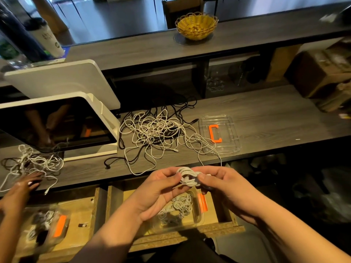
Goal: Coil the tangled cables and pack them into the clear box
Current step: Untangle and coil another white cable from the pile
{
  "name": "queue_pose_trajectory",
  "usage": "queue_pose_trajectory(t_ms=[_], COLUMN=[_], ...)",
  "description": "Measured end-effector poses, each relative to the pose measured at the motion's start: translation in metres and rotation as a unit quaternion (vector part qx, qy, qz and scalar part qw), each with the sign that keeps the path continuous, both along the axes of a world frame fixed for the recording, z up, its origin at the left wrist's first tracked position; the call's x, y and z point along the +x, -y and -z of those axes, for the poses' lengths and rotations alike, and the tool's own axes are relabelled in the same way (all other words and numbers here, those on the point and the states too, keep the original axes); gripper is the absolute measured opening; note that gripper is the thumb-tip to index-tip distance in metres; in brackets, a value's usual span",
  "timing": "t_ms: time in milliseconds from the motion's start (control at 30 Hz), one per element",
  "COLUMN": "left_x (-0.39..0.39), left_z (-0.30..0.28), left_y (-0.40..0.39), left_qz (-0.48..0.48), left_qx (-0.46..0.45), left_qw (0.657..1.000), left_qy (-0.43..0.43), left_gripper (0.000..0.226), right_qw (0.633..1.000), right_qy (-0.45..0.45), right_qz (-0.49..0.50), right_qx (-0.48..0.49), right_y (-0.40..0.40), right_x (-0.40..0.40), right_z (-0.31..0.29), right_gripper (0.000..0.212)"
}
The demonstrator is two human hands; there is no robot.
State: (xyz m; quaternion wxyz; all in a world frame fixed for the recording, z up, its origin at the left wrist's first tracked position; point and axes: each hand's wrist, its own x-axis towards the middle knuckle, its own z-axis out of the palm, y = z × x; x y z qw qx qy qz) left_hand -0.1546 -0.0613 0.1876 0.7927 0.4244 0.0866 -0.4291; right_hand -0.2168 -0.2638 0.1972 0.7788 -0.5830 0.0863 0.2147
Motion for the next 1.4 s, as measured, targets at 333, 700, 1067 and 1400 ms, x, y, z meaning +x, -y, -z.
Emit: queue_pose_trajectory(t_ms=[333,700,1067,1400], left_x=[0.024,0.026,0.025,0.03], left_z=[-0.006,0.006,0.017,0.002], left_y=[-0.015,-0.016,-0.008,-0.005], left_qz=[0.13,0.172,0.093,0.08], left_qx=[0.328,0.309,0.316,0.193], left_qw=[0.905,0.887,0.837,0.919], left_qy=[0.236,0.298,0.437,0.336], left_gripper=[0.036,0.042,0.043,0.04], right_qw=[0.984,0.943,0.901,0.953], right_qy=[0.062,0.121,0.161,0.116], right_qz=[-0.062,0.001,0.091,0.129], right_qx=[-0.155,-0.31,-0.392,-0.25], right_y=[-0.017,-0.048,-0.057,-0.048], right_x=[0.017,0.021,0.022,0.024], right_z=[0.0,0.008,0.005,-0.01], right_gripper=[0.027,0.027,0.042,0.014])
